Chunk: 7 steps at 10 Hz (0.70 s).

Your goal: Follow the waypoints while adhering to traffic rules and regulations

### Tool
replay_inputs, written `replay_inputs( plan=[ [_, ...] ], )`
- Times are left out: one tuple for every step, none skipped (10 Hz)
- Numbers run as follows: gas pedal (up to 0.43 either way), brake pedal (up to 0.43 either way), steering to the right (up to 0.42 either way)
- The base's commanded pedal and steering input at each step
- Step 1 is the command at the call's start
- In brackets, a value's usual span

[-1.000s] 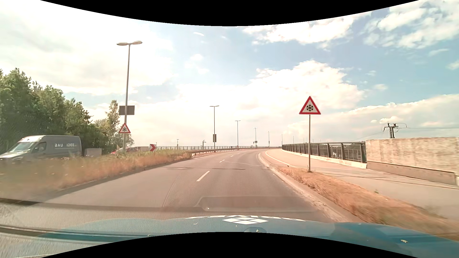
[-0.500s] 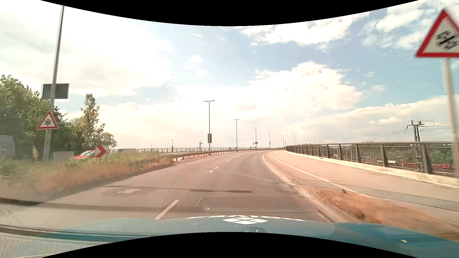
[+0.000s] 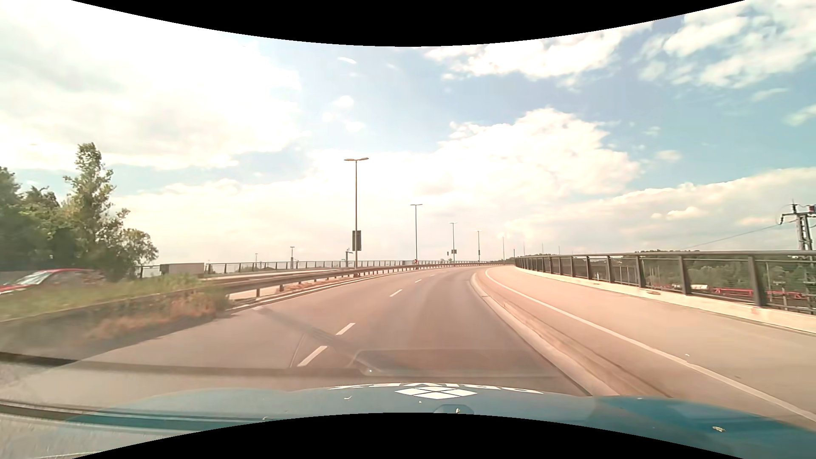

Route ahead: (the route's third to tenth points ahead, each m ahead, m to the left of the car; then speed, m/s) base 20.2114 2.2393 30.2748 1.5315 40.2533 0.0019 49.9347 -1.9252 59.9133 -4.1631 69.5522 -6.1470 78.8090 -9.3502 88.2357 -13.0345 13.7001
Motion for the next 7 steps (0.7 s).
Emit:
replay_inputs(
  plan=[
    [0.429, 0.0, 0.008],
    [0.39, 0.0, 0.009],
    [0.37, 0.0, 0.009],
    [0.35, 0.0, 0.01],
    [0.35, 0.0, 0.013],
    [0.35, 0.0, 0.014],
    [0.35, 0.0, 0.015]
  ],
)
